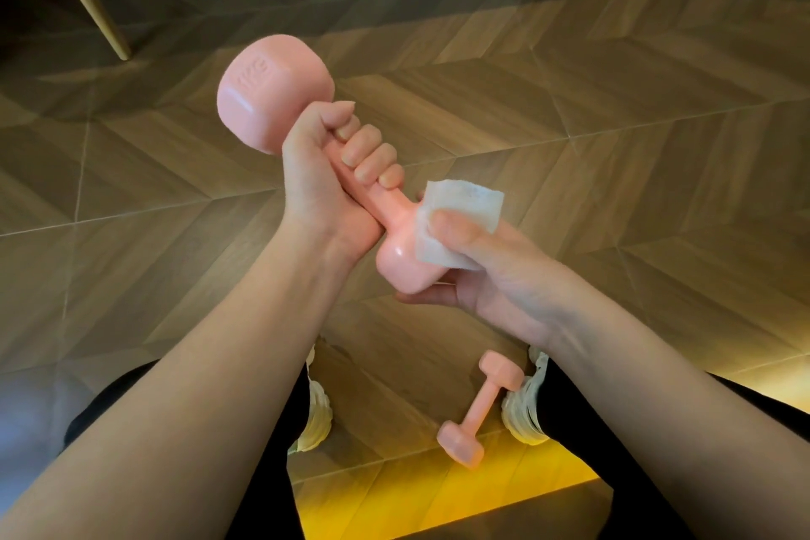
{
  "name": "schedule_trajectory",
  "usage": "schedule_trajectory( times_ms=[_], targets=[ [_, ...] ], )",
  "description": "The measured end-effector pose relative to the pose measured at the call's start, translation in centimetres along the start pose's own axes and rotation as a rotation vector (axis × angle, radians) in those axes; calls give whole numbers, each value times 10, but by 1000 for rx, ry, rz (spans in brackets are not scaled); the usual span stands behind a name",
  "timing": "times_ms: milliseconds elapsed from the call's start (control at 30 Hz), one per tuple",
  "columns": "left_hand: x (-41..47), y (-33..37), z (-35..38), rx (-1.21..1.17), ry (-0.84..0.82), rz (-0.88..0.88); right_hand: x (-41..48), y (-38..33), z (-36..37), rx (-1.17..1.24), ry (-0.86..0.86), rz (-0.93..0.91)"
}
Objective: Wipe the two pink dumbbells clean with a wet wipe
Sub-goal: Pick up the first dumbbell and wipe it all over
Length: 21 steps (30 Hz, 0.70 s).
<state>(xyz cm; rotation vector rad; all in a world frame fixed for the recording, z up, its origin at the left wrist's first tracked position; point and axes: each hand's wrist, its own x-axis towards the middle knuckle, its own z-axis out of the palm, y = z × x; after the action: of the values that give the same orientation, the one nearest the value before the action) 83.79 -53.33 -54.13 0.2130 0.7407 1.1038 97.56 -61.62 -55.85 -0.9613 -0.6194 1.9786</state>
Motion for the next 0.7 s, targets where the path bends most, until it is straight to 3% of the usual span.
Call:
schedule_trajectory(
  times_ms=[200,300,500,700],
  targets=[
    [2,-13,3,44,165,-22,2,12,1,-279,292,-167],
    [3,-14,4,27,216,-46,3,11,3,-372,343,-227],
    [0,-9,4,58,192,14,9,10,8,-293,355,-185],
    [4,3,1,7,237,32,3,4,-3,-196,123,-170]
  ],
)
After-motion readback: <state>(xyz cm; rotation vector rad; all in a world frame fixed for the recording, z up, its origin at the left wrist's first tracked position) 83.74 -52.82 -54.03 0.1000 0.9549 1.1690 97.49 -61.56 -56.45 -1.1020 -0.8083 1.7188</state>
